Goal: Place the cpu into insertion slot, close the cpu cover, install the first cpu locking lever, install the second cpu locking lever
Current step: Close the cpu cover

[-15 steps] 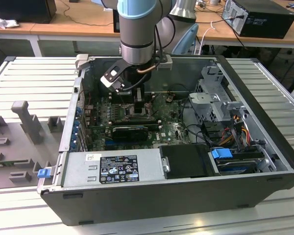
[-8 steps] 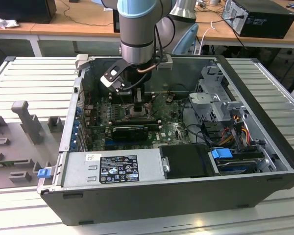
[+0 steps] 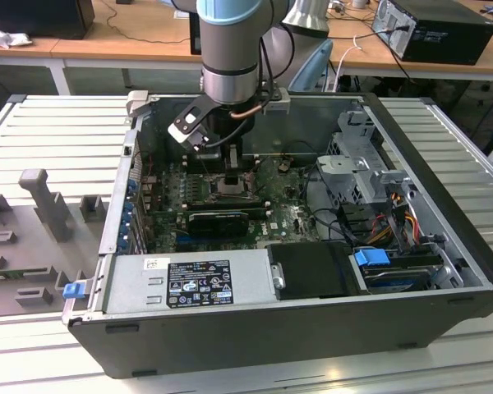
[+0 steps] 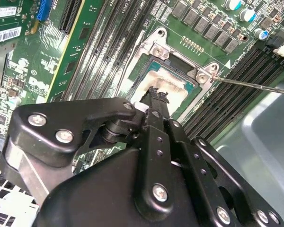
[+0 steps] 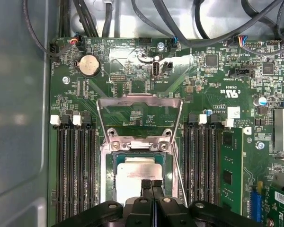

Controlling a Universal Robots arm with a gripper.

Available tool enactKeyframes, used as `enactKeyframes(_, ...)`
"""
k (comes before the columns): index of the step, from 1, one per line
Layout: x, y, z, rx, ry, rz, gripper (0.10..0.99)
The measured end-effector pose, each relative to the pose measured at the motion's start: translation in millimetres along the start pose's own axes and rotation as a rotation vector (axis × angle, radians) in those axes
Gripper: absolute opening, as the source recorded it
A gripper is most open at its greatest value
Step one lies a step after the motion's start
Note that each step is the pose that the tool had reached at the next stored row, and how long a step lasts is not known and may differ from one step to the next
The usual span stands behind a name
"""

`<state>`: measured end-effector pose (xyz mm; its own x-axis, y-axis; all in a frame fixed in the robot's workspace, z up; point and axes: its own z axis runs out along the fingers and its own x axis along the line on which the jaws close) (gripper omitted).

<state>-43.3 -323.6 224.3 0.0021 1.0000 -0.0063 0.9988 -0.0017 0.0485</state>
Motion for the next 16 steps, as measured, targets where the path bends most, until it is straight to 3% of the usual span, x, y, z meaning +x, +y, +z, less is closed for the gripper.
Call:
enactKeyframes(6,-1.8,8.9,0.4,0.006,0.0040,0.000,0.106)
enactKeyframes(9,-1.9,9.1,-0.1,0.006,0.0061,0.000,0.106)
enactKeyframes(11,-1.9,9.5,-6.9,0.006,0.0062,0.000,0.106)
enactKeyframes(16,-1.9,9.9,-15.2,0.006,0.0062,0.000,0.106)
